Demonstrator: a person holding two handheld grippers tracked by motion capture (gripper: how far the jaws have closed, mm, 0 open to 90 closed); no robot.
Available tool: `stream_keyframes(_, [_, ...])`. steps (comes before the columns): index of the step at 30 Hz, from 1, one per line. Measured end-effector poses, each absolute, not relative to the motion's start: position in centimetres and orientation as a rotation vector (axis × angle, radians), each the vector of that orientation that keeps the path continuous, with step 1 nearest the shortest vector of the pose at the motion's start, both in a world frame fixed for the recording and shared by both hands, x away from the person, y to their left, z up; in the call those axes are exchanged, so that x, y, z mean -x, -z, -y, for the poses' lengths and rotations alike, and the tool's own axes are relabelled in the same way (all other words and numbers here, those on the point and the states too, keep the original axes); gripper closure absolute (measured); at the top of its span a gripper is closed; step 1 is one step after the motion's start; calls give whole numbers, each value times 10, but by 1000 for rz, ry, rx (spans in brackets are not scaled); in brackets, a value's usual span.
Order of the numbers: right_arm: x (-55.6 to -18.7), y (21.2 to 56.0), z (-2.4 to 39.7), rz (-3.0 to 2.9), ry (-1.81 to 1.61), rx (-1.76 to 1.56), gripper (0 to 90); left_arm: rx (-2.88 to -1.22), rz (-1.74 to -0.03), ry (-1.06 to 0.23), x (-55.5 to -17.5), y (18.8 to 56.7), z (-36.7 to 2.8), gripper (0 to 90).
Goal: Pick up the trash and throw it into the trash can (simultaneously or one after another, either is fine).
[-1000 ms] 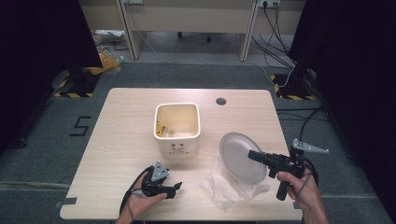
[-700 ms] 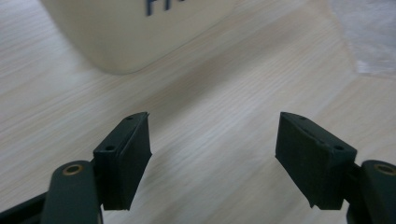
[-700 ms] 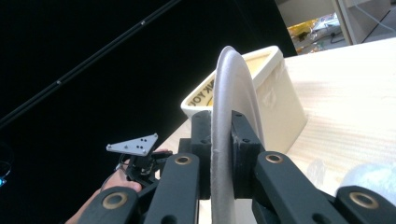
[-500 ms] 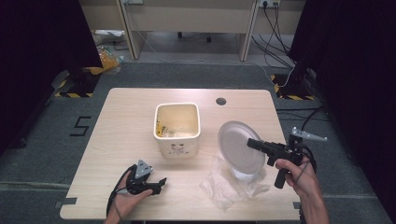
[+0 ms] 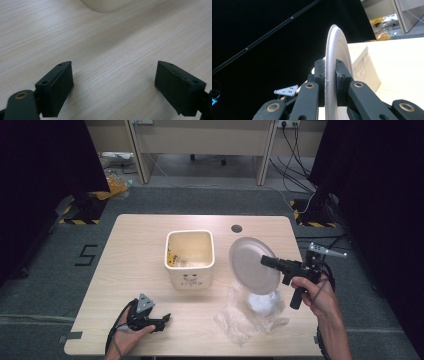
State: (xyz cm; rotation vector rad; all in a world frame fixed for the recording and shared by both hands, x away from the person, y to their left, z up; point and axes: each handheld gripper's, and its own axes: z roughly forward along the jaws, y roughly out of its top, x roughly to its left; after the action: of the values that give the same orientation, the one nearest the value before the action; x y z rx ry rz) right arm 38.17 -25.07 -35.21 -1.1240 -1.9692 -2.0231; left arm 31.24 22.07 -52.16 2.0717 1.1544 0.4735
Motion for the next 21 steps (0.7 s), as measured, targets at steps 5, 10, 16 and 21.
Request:
stream_keyframes(5, [-390, 339, 244, 1975, 2032, 1100, 834, -2058, -1150, -478, -312, 523, -222, 133])
stream_keyframes(10, [-400, 328, 232, 1970, 2036, 1072, 834, -2059, -1146, -476, -313, 523, -222, 133])
stream_keyframes(16, [-413, 314, 211, 1968, 2038, 1028, 834, -2056, -1145, -478, -313, 524, -222, 133])
stream_keyframes(21, [-426, 309, 195, 1966, 2023, 1014, 834, -2059, -1146, -476, -313, 523, -222, 133])
